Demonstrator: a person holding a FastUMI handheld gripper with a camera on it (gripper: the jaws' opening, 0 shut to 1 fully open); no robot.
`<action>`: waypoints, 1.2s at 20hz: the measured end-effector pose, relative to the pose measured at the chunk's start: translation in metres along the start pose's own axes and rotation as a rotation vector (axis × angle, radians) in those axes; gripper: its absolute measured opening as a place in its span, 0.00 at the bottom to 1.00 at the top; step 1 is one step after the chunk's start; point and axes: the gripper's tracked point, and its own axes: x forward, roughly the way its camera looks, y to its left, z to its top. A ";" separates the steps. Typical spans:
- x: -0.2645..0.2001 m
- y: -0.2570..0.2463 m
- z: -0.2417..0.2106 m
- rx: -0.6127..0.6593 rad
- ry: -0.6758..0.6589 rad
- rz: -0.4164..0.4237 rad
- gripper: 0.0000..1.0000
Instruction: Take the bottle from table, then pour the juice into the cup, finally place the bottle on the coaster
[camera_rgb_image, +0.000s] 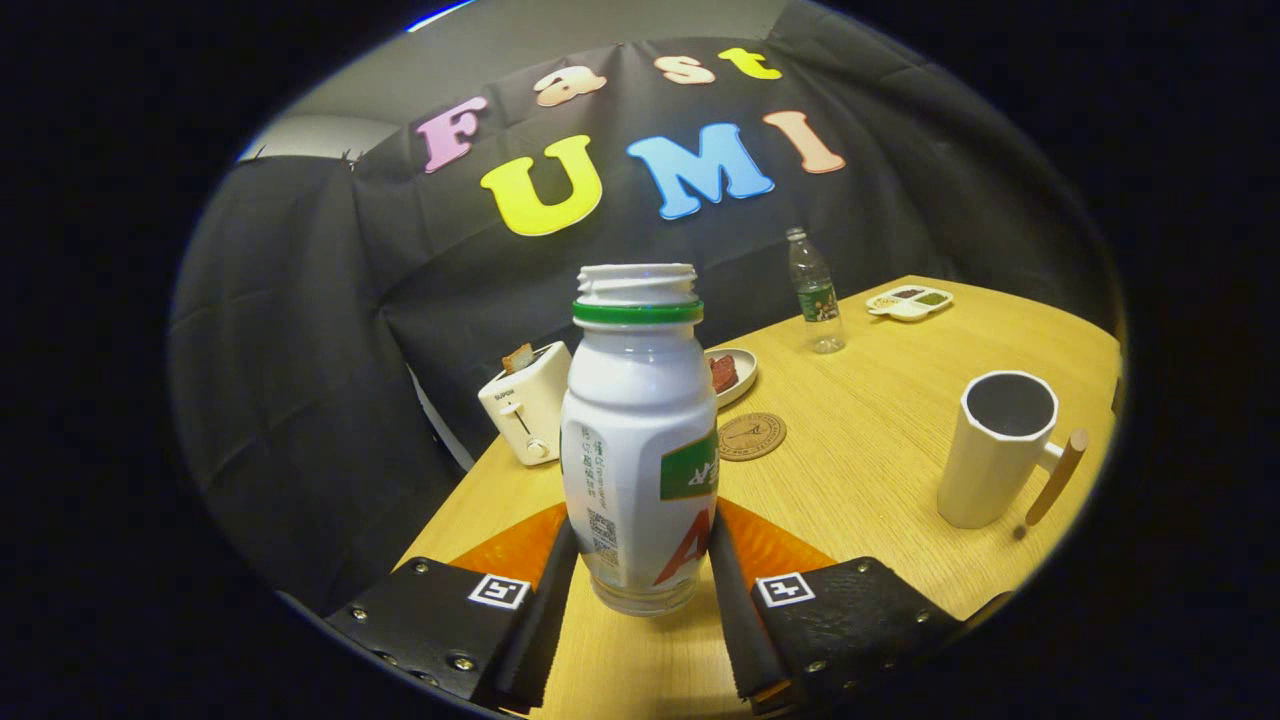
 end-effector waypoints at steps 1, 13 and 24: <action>-0.002 -0.005 0.001 0.018 0.001 -0.008 0.68; -0.009 -0.040 0.005 0.281 0.007 -0.031 0.68; -0.004 -0.065 0.002 0.536 0.021 -0.042 0.68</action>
